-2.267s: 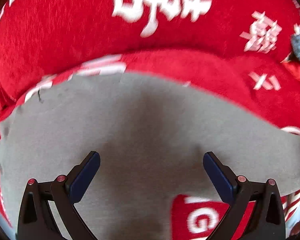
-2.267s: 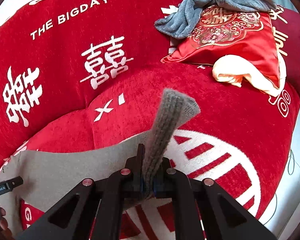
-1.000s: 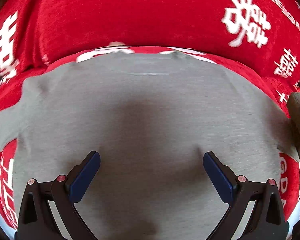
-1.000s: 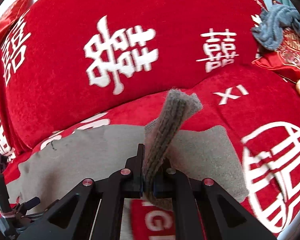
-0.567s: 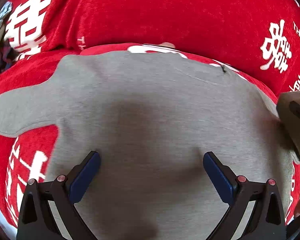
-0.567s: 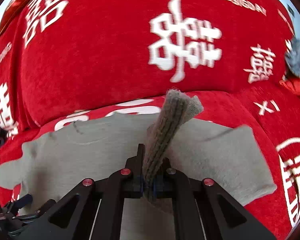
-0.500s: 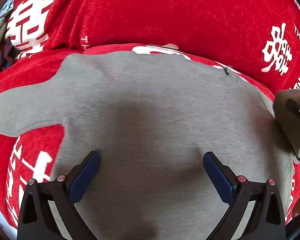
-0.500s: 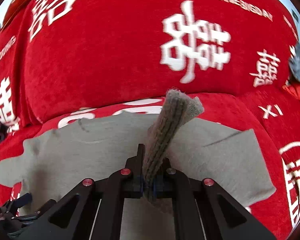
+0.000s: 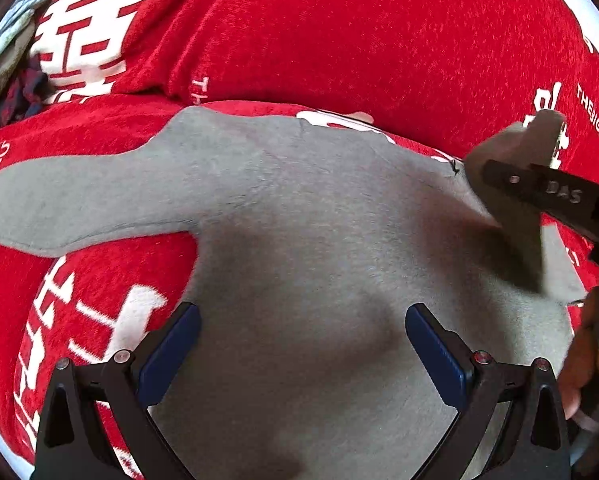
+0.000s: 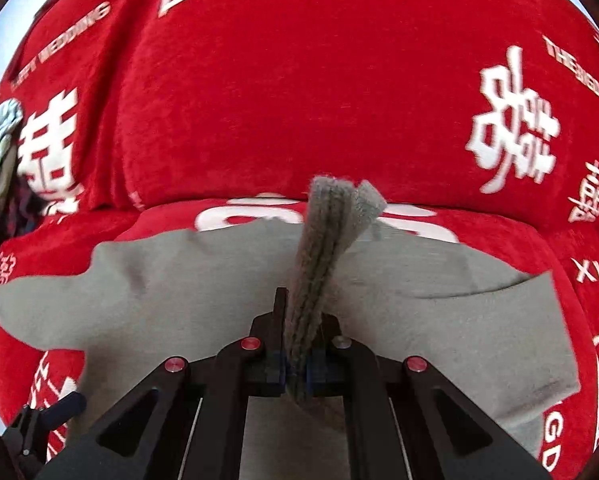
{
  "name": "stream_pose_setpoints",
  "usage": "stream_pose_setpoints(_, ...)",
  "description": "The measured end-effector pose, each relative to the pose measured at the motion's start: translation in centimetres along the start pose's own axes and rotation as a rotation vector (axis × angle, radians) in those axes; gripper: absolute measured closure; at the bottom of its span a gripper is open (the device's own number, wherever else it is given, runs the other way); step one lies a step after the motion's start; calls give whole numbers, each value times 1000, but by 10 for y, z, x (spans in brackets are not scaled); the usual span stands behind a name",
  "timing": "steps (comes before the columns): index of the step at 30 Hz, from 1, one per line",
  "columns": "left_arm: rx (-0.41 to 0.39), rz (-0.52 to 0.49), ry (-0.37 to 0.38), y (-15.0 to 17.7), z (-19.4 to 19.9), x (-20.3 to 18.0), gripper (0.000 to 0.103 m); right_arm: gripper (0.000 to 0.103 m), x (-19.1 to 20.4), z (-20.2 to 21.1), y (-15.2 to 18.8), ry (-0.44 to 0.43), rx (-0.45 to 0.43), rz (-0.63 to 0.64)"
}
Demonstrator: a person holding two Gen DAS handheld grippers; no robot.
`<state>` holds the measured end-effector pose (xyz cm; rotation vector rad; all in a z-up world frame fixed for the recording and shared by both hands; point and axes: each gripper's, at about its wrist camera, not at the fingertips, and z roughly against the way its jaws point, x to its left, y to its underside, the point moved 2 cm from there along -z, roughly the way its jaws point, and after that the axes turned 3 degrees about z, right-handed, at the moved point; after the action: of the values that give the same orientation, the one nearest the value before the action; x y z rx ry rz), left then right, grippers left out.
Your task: Fold small clothes
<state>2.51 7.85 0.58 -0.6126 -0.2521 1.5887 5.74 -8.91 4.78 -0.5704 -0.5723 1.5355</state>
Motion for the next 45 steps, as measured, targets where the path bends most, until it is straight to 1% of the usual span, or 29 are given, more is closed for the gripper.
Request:
stream_pose_setpoints(3, -8, 6, 16, 2, 7, 6, 0, 97, 21, -2, 3, -31, 4, 39)
stream_pose_setpoints(5, -21, 8, 2, 5, 12, 11, 0, 97, 32, -4, 4, -45, 11, 59)
stream_pose_setpoints(13, -43, 62, 22, 13, 36, 43, 0, 97, 69, -5, 20, -168, 38, 119)
stream_pose_setpoints(17, -55, 79, 24, 15, 43, 52, 0, 97, 77, -3, 31, -215, 58, 143)
stream_pose_setpoints(21, -48, 83, 12, 15, 41, 54, 0, 97, 79, -9, 41, -220, 86, 151)
stream_pose_setpoints(28, -51, 79, 9, 16, 44, 55, 0, 97, 76, -11, 47, -262, 117, 125)
stream_pose_setpoints(29, -52, 79, 8, 16, 45, 55, 0, 95, 76, -13, 47, -270, 132, 124)
stream_pose_setpoints(30, -54, 83, 8, 15, 46, 56, 0, 92, 75, -14, 48, -283, 151, 117)
stream_pose_setpoints(31, -56, 87, 8, 14, 48, 56, 0, 92, 73, -15, 48, -303, 162, 106)
stream_pose_setpoints(32, -57, 91, 10, 13, 49, 55, 0, 90, 71, -15, 48, -328, 175, 88)
stream_pose_setpoints(33, -51, 101, 19, 12, 51, 55, 0, 82, 69, -14, 48, -339, 178, 79)
stream_pose_setpoints(34, -53, 105, 22, 10, 53, 54, 0, 76, 67, -12, 47, -343, 176, 74)
stream_pose_setpoints(35, -55, 105, 25, 8, 55, 52, 0, 64, 64, -8, 45, -343, 165, 72)
stream_pose_setpoints(36, -59, 102, 25, 7, 56, 49, 0, 56, 58, -2, 42, -342, 139, 66)
stream_pose_setpoints(38, -64, 90, 22, 4, 58, 43, 0, 50, 46, 7, 37, -341, 104, 45)
stream_pose_setpoints(41, -57, 79, 37, 1, 56, 28, 0, 49, 11, 21, 27, -340, 57, -26)
stream_pose_setpoints(42, -50, 72, 45, 0, 55, 21, 0, 49, 1, 23, 26, -324, 51, -43)
stream_pose_setpoints(45, -50, 35, 66, 1, 55, -2, 0, 49, -36, 21, 28, -240, 57, -90)
